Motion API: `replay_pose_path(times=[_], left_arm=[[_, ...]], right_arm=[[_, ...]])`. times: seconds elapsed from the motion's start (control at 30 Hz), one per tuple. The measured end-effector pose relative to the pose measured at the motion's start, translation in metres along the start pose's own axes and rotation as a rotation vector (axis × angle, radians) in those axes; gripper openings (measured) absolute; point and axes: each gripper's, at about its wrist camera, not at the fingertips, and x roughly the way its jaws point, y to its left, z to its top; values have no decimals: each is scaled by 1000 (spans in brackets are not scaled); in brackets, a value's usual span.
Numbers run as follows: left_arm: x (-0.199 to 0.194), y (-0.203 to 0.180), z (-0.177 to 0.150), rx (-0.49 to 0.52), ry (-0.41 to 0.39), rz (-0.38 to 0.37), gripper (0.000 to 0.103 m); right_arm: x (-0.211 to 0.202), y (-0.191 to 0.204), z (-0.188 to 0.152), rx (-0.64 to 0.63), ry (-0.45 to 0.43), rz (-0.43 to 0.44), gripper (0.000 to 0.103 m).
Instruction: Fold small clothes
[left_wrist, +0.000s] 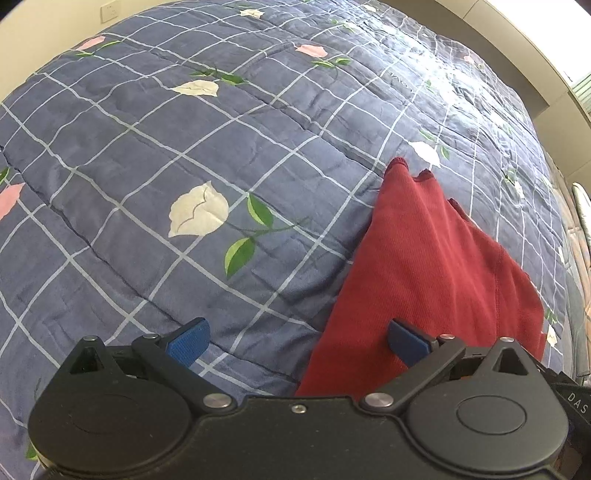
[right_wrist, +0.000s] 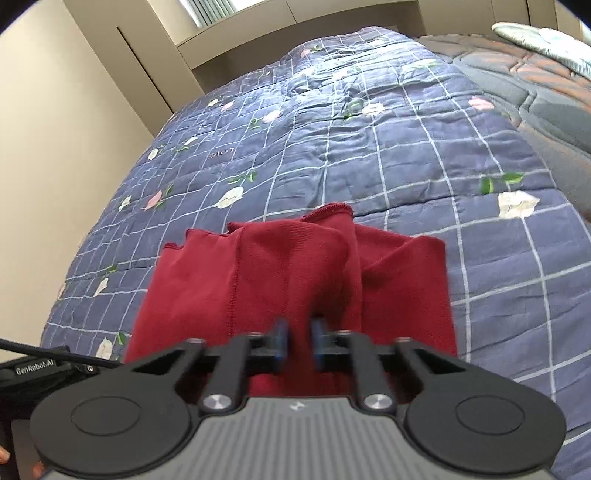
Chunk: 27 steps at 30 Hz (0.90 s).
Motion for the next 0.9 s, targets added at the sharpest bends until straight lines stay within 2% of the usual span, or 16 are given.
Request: replay_pose_path(times=[0.2, 0.33, 0.47, 0.6, 0.67, 0.7, 0.77, 0.83, 0.9], left_arm=[[-6, -8, 9, 17, -16, -21, 102], [-12, -18, 15, 46, -31, -54, 102], [-6, -25, 14, 72, -18, -74, 102], [6, -30, 8, 95, 20, -73, 102], [9, -30, 7, 99, 27, -66, 102], [10, -30, 6, 100, 29, -60, 102], [11, -30, 7, 100, 32, -54, 102], [12, -29, 8, 101, 35, -54, 102], [12, -28, 8, 100, 38, -53, 102]], right_arm=[[-24, -12, 18, 20, -62, -1, 6], [-37, -34, 27, 24, -75, -51, 6], [-34, -54, 28, 46, -50, -93, 7], [-22, -57, 20, 37, -7, -105, 10], [-17, -55, 16, 40, 6, -126, 26], [-17, -54, 15, 46, 7, -134, 29], [-23, -54, 10, 62, -3, -143, 47], [-34, -55, 2, 79, -6, -124, 55], [-47, -53, -11, 87, 6, -85, 59]])
